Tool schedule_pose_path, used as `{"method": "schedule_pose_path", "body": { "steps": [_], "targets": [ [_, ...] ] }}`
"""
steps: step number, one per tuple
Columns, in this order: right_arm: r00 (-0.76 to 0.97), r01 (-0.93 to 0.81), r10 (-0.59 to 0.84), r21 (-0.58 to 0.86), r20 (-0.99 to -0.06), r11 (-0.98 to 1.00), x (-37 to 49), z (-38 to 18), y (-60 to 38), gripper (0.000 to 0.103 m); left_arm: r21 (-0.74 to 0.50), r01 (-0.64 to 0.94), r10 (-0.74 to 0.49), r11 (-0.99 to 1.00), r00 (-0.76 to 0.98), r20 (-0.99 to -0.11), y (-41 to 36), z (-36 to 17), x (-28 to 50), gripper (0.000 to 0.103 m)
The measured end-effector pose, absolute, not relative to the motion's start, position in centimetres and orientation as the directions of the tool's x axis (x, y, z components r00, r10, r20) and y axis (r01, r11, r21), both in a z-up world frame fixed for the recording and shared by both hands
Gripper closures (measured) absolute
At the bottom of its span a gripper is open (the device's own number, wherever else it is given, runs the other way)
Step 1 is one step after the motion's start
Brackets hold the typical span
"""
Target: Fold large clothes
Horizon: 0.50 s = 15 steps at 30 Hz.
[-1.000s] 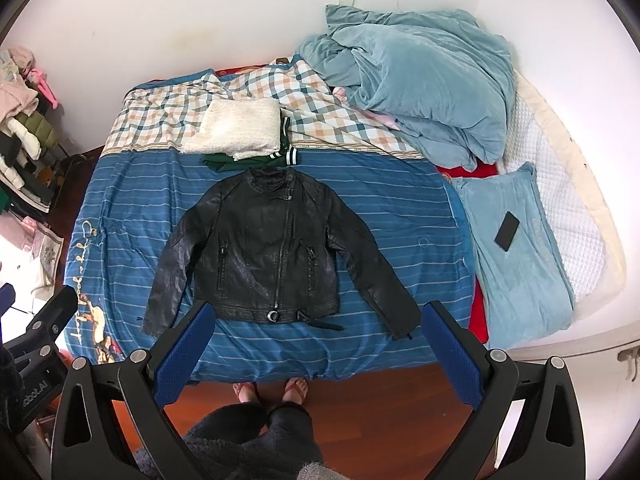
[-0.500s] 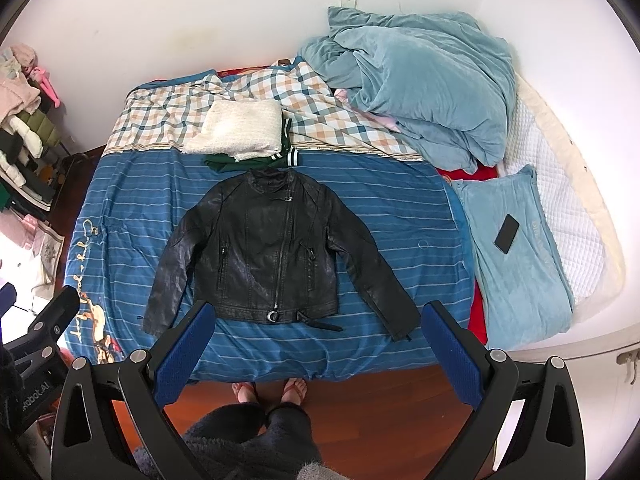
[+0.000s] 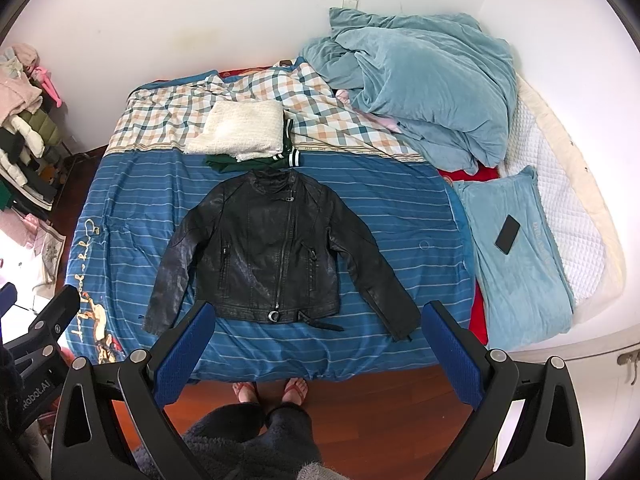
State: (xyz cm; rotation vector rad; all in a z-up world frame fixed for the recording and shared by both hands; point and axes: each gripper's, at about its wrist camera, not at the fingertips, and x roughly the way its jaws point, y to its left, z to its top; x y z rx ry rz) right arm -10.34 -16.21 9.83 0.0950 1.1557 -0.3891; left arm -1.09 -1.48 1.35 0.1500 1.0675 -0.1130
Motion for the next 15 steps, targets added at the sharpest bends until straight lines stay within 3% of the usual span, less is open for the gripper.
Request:
{"method": "schedule_pose_path", "body": {
  "steps": [15],
  "targets": [
    [0.347,0.345,-0.251,-0.126,-0.904,0.93,-10.41,9.87,-16.22,0.0,0.068,0.164,-0.02,0.984,0.482,-0.876,-1.43,1.22,-1.18,0.0]
  ]
}}
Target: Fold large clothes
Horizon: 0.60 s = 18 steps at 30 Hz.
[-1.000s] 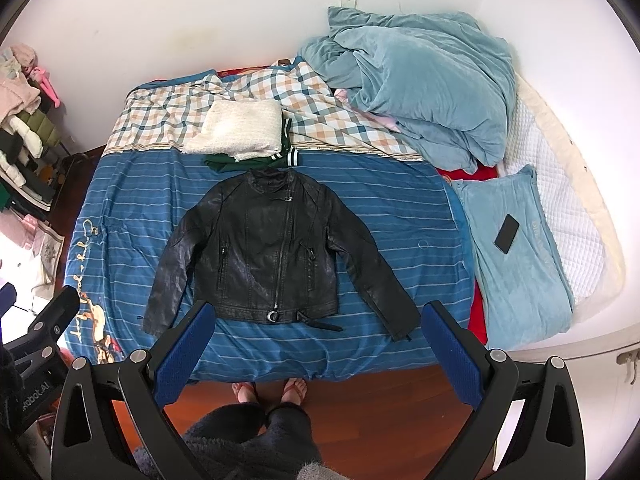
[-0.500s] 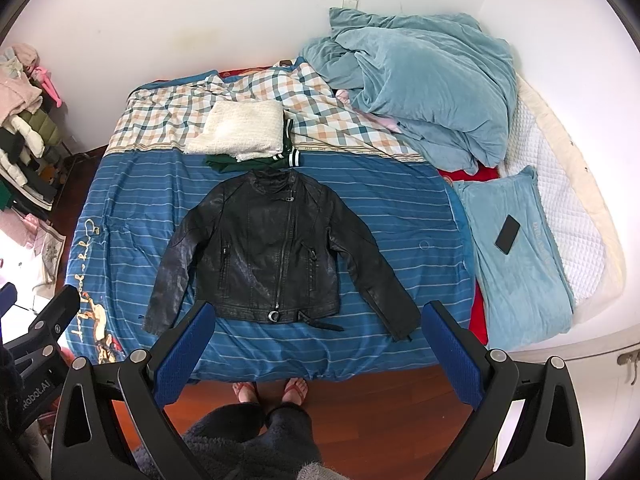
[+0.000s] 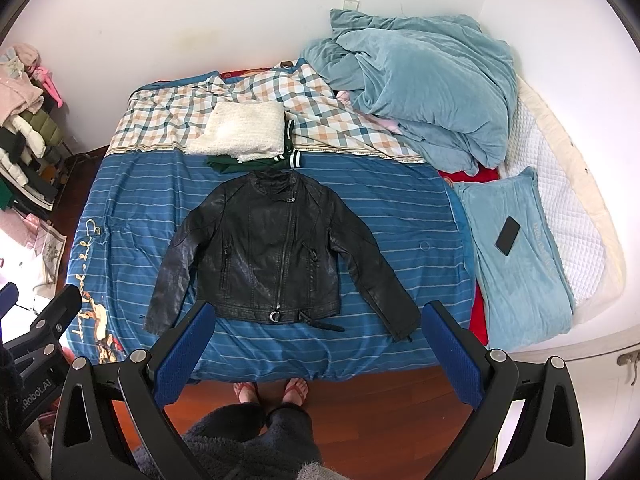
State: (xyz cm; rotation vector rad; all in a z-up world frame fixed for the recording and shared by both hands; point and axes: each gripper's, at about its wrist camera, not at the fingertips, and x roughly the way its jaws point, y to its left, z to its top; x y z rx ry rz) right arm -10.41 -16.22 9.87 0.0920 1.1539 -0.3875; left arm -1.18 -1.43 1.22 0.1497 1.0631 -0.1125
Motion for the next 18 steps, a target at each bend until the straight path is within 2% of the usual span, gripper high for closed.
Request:
{"method": "schedule_pose_path", "body": {
  "steps": [18],
  "targets": [
    [0.35,0.344,-0.253,-0.127,-0.902,0.93,-10.46,9.74,-16.09,0.0,0.061,0.168,-0.028,0.984,0.48,-0.877,-1.74,1.63,-1.17,0.0]
  ]
}}
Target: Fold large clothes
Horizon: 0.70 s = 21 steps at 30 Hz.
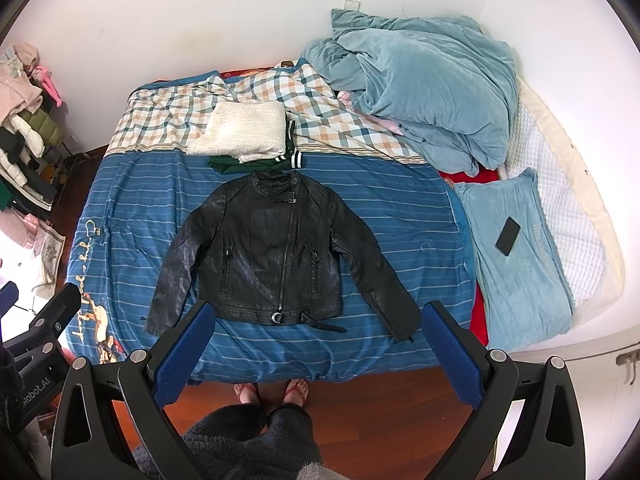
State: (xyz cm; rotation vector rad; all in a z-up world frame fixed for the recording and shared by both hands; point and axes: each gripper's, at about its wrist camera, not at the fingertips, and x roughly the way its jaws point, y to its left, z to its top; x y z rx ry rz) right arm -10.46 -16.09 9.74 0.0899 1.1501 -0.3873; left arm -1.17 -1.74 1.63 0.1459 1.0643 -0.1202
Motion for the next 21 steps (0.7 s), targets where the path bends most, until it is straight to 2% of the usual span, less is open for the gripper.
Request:
{"method": "schedule_pose_path", "body": {
  "steps": [4,6,9,12,14,15,16,20,21],
  "targets": [
    [0.345,0.357,-0.237,-0.107,-0.908,0.928,-10.5,9.4,-16.5,0.0,0.055,0.172,-0.034,0.984,0.475,-0.879,-1.8,1.7,-0.5,0.0],
    [0.371,0.371,-0.188,-0.04,-0.909,0.928,-10.0,8.8,-17.1,0.0,0.066,0.174,-0.028,0.983,0.486,-0.873,-2.0,1.1,0.8,0.0],
    [0.407,0.426,-0.127,0.065,-0.905,0.902,-9.2,6.6,-19.1,0.0,0.086,0.168,-0.013,0.982,0.513,-0.858,-1.5,-1.7,3.8,0.0],
    [0.382,0.55,-0.164,0.082,-0.91,0.831,-9.1,3.1,-23.0,0.001,0.115,0.149,0.02,0.982,0.524,-0.851,-1.2,-5.0,6.1,0.0],
    [0.338,0.63,-0.195,0.068,-0.921,0.774,-9.5,0.3,-26.4,0.018,0.145,0.136,0.057,0.98,0.508,-0.86,-1.7,-7.8,8.0,0.0],
    [0.311,0.663,-0.188,0.07,-0.932,0.745,-9.7,-1.5,-28.6,0.04,0.156,0.132,0.069,0.979,0.506,-0.86,-1.6,-8.7,8.4,0.0],
    [0.287,0.687,-0.181,0.071,-0.941,0.723,-9.8,-2.9,-30.4,0.049,0.188,0.126,0.103,0.974,0.493,-0.864,-2.2,-10.6,9.4,0.0],
    [0.206,0.772,-0.129,0.08,-0.97,0.63,-10.8,-11.1,-39.3,0.048,0.252,0.113,0.181,0.961,0.431,-0.884,-3.4,-16.4,12.0,0.0],
    [0.191,0.792,-0.115,0.084,-0.975,0.605,-11.2,-13.5,-41.6,0.043,0.268,0.105,0.203,0.958,0.415,-0.887,-3.7,-17.9,12.5,0.0]
  ]
}}
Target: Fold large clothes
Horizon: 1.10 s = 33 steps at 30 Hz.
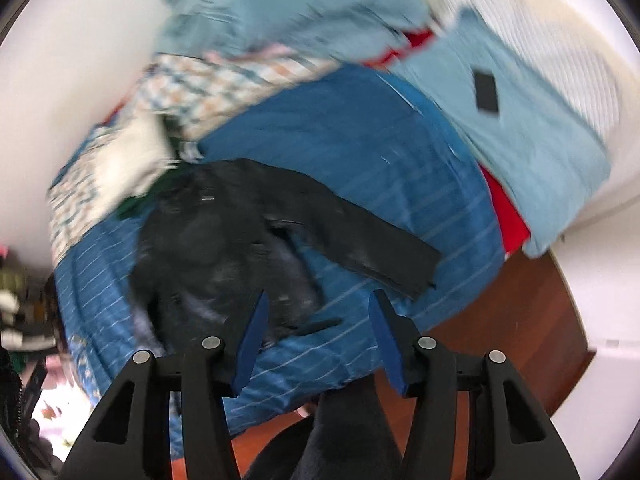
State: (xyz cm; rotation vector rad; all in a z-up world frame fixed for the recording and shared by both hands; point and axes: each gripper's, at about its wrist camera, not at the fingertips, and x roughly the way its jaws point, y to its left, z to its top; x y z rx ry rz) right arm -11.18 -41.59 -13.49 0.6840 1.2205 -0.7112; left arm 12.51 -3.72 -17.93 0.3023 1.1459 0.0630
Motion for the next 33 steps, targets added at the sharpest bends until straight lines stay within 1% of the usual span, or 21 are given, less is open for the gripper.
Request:
{"method": "schedule_pose_path", "body": {
  "steps": [1,3,7,8,11,12,16,17,19,20,21,22,23,24,25,27,29,33],
  "targets": [
    [0.176,0.817,-0.098,0.09,-0.979,0.569,-11.8,-16.3,-44.5,0.035,0.288,0.095,0.231,0.953,0.39,-0.892,-4.4,-19.9,13.4,0.0],
    [0.157,0.85,-0.066,0.101,-0.985,0.517,-13.4,-21.1,-48.6,0.027,0.321,0.076,0.274,0.944,0.357,-0.893,-5.1,-22.8,14.4,0.0],
    [0.052,0.915,0.028,0.059,-0.998,0.398,-17.2,-33.3,-56.0,0.027,0.37,0.032,0.349,0.928,0.269,-0.898,-6.1,-29.3,15.7,0.0],
    [0.041,0.925,0.043,0.054,-0.998,0.376,-18.1,-35.4,-57.2,0.027,0.383,0.022,0.367,0.923,0.244,-0.898,-6.3,-30.6,16.0,0.0],
    [0.054,0.951,0.123,0.089,-0.991,0.297,-20.7,-42.9,-59.8,0.027,0.422,0.006,0.416,0.906,0.166,-0.894,-6.9,-35.6,16.4,0.0],
    [0.077,0.954,0.162,0.12,-0.984,0.274,-21.3,-45.4,-60.4,0.027,0.435,0.011,0.43,0.9,0.139,-0.892,-7.2,-37.4,16.5,0.0],
    [0.124,0.964,0.316,0.19,-0.941,0.188,-22.1,-53.2,-60.8,0.027,0.449,0.04,0.446,0.893,0.061,-0.893,-8.5,-43.1,16.8,0.0],
    [0.139,0.965,0.317,0.201,-0.938,0.17,-22.1,-53.9,-60.7,0.027,0.451,0.048,0.448,0.891,0.049,-0.892,-8.7,-44.3,16.8,0.0],
    [0.164,0.965,0.278,0.212,-0.946,0.153,-21.9,-54.2,-60.5,0.027,0.447,0.067,0.446,0.892,0.034,-0.894,-9.4,-46.5,16.9,0.0],
    [0.171,0.966,0.247,0.211,-0.954,0.149,-21.7,-53.9,-60.3,0.03,0.444,0.077,0.443,0.893,0.033,-0.896,-9.8,-47.2,16.9,0.0],
    [0.158,0.969,0.203,0.191,-0.966,0.155,-21.4,-53.2,-59.8,0.038,0.441,0.088,0.44,0.893,0.035,-0.898,-10.3,-47.8,17.0,0.0],
    [0.15,0.971,0.17,0.178,-0.974,0.161,-21.1,-52.4,-59.3,0.062,0.436,0.102,0.434,0.894,0.042,-0.9,-10.8,-48.4,17.0,0.0],
    [0.152,0.971,0.143,0.175,-0.978,0.162,-21.0,-51.6,-59.0,0.076,0.428,0.119,0.425,0.896,0.052,-0.904,-11.2,-48.8,17.0,0.0],
    [0.172,0.97,0.128,0.19,-0.977,0.149,-20.9,-50.7,-58.7,0.086,0.422,0.136,0.418,0.896,0.064,-0.906,-11.6,-49.0,16.9,0.0],
    [0.192,0.969,0.107,0.206,-0.976,0.14,-20.7,-49.5,-58.4,0.09,0.42,0.151,0.413,0.895,0.075,-0.908,-12.0,-49.2,16.8,0.0],
    [0.22,0.962,0.071,0.228,-0.973,0.147,-20.1,-47.3,-58.2,0.092,0.409,0.172,0.397,0.896,0.1,-0.912,-12.3,-49.2,16.6,0.0],
    [0.273,0.948,0.023,0.273,-0.962,0.164,-19.0,-43.9,-57.9,0.093,0.391,0.173,0.376,0.904,0.114,-0.92,-12.1,-49.1,16.6,0.0],
    [0.372,0.905,-0.04,0.353,-0.927,0.238,-12.9,-34.6,-56.4,0.094,0.363,0.129,0.349,0.923,0.12,-0.929,-9.9,-48.7,17.0,0.0]
  ]
}}
